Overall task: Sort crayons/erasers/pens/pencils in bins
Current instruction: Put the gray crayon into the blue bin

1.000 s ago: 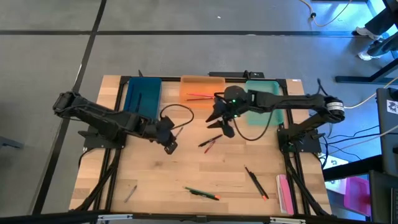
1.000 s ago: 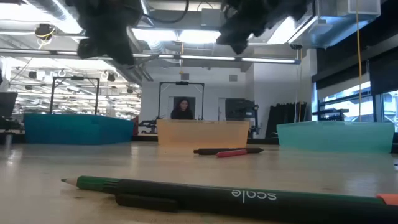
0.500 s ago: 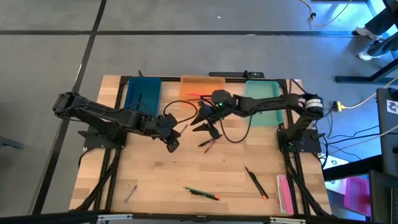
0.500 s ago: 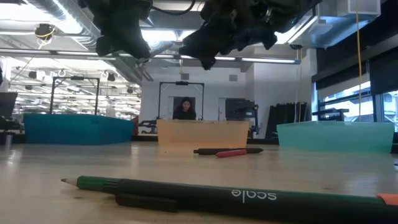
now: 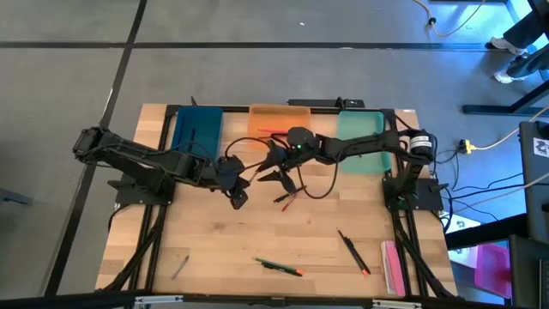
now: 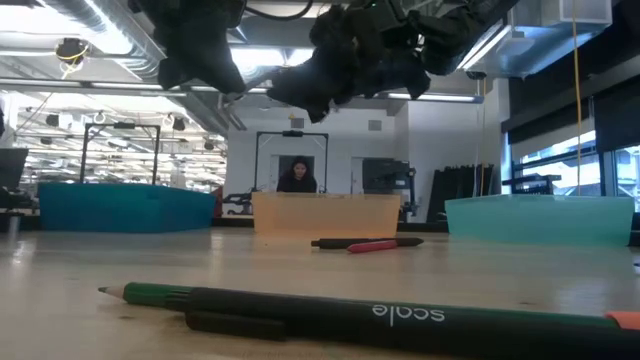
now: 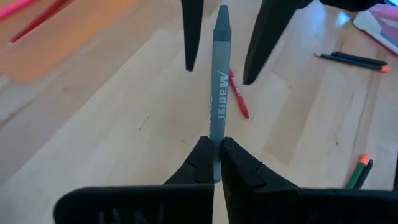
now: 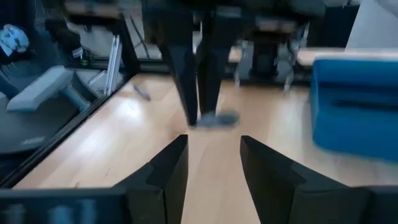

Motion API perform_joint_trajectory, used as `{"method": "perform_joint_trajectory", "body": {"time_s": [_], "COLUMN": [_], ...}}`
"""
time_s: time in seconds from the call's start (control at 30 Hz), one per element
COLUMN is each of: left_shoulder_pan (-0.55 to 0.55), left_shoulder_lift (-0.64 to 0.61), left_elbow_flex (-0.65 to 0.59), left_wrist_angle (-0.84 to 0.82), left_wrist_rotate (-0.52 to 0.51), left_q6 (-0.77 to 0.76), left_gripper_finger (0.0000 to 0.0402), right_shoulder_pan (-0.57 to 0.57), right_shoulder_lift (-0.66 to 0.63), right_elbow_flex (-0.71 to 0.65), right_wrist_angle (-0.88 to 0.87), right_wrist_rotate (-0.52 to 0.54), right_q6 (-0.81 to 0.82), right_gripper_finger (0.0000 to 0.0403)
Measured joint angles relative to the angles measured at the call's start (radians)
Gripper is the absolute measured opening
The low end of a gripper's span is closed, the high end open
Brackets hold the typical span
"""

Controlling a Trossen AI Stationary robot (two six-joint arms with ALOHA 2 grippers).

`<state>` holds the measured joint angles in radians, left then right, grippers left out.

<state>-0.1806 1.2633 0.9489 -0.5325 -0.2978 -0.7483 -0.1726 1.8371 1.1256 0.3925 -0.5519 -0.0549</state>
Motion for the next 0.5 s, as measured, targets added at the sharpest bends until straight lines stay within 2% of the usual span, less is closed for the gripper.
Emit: {"method": "perform_joint_trajectory", "body": {"time_s": [0.13, 0.33, 0.5], "left_shoulder_pan": [0.000, 0.004, 0.004], "left_shoulder_lift": [0.000, 0.000, 0.000], "left_elbow_flex": [0.000, 0.000, 0.000], "left_wrist_angle": [0.004, 0.004, 0.003], "left_wrist_rotate": [-0.008, -0.014, -0.015], "left_q6": [0.000, 0.000, 0.000], "left_gripper_finger": [0.0000, 0.0000, 0.0000], "right_shoulder_pan": [0.001, 0.002, 0.002], "right_shoulder_lift": [0.025, 0.068, 0.083], "right_elbow_flex": [0.033, 0.093, 0.111], "right_wrist_angle": [0.005, 0.002, -0.002], "right_wrist_rotate": [-0.001, -0.057, -0.079], "right_q6": [0.012, 0.027, 0.030], "right_gripper_finger": [0.0152, 0.0149, 0.0125]}}
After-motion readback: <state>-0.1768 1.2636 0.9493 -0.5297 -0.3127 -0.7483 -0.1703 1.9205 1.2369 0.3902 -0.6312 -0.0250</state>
